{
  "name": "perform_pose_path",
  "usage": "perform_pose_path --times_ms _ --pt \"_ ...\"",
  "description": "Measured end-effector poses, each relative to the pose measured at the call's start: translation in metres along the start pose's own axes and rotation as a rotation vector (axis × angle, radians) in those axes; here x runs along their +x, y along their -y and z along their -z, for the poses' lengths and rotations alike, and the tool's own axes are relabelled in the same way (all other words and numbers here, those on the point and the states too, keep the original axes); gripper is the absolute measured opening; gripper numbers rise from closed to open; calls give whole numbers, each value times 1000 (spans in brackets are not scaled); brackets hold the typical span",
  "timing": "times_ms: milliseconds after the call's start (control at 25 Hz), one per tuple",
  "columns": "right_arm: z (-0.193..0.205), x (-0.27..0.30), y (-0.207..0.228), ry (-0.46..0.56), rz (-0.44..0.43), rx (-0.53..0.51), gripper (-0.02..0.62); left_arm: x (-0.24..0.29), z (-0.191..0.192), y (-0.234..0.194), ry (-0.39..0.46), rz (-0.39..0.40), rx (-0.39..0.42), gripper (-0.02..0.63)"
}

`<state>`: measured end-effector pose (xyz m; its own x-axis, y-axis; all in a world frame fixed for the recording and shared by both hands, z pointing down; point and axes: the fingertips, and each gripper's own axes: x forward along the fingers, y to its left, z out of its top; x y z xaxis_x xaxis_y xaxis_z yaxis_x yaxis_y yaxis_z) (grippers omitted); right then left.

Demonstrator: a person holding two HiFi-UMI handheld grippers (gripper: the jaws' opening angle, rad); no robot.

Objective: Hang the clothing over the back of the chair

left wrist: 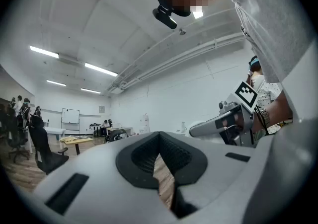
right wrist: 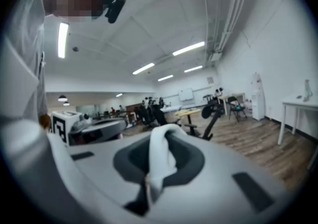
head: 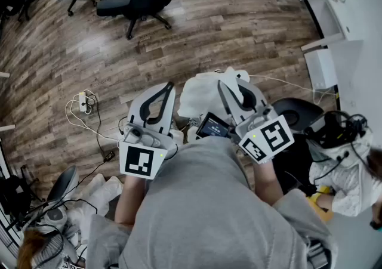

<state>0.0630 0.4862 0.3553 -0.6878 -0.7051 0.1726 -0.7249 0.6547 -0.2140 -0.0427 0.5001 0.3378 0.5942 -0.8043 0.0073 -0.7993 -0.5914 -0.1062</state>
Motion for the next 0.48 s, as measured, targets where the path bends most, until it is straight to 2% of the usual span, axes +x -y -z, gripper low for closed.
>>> perform_pose_path --times_ms 160,320,480 --pt "4 -10 2 -14 -7 4 41 1 -1 13 -2 -3 -14 34" --pt "8 -19 1 -16 -19 5 41 0 2 26 -22 10 6 34" --pt "7 -21 3 -9 -36 -3 41 2 0 28 -17 -11 1 34"
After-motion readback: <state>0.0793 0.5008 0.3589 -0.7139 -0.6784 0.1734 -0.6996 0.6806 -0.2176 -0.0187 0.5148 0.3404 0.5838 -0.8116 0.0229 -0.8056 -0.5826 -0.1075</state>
